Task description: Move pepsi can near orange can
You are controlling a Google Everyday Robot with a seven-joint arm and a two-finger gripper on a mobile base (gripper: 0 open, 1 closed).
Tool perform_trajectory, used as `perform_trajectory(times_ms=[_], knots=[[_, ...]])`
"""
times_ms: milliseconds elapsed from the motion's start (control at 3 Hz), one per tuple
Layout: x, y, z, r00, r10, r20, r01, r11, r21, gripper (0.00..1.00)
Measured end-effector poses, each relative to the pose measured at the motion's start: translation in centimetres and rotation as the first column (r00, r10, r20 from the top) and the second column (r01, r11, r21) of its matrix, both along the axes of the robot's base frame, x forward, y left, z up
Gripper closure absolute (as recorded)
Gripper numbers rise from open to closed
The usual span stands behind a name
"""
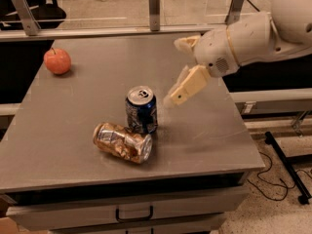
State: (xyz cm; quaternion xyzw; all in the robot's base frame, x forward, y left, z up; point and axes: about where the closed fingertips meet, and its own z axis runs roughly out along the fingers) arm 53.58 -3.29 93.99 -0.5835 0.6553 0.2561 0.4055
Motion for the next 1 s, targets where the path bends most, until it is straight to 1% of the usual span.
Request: perform_trajectory(times_ms=[333, 667, 1000], knots=[[2.6, -4.6, 6.6, 0.9807, -0.127, 0.149, 0.12, 0.991, 0.05, 0.0], [3.5, -8.3, 13.8, 0.8977, -0.271, 0.348, 0.252, 0.963, 0.1, 0.0], [4.9, -9.0, 15.6, 0.8552, -0.337, 0.394, 0.304, 0.942, 0.146, 0.0]])
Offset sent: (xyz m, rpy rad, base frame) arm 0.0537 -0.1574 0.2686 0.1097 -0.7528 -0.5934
